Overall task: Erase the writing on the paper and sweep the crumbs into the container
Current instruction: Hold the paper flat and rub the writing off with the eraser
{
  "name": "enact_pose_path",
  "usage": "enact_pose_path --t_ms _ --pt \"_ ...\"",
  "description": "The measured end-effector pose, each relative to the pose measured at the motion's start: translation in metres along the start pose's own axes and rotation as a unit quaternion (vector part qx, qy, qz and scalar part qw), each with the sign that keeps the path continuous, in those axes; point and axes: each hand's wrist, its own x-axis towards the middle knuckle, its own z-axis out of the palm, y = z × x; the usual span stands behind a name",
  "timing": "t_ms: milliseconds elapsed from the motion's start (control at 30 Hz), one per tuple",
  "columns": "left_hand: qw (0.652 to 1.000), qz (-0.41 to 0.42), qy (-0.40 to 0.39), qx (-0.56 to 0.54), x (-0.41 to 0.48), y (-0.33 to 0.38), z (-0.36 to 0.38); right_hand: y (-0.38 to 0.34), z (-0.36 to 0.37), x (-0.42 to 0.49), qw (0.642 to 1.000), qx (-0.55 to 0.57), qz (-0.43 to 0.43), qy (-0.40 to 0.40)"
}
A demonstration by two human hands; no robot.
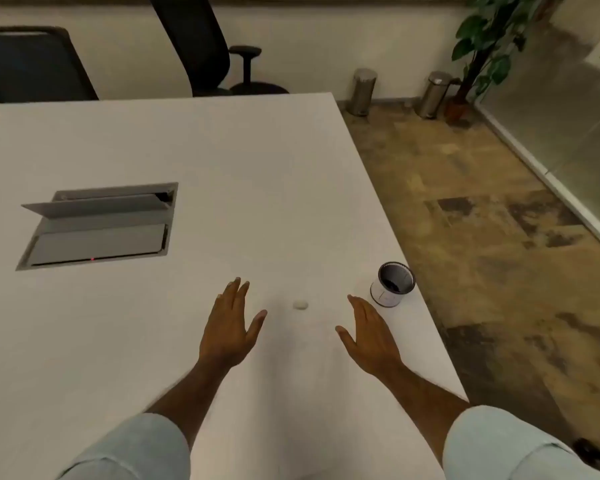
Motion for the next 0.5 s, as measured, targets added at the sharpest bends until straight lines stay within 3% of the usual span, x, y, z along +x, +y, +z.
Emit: enact_pose_path --t_ms 167,400,500 --pt "0.998 -0.015 -0.054 0.012 -0.028 -0.016 0.039 0.011 0.031 -0.021 0.998 0.006 0.044 -0.045" --pt "0.979 -0.006 -0.192 0.069 -0.048 -0.044 0.078 0.014 0.060 -0.008 0.998 0.027 0.043 -0.048" --pt "0.973 0.015 -0.211 0.095 -0.053 -0.053 0.094 0.015 0.070 0.006 0.998 0.035 0.040 -0.035"
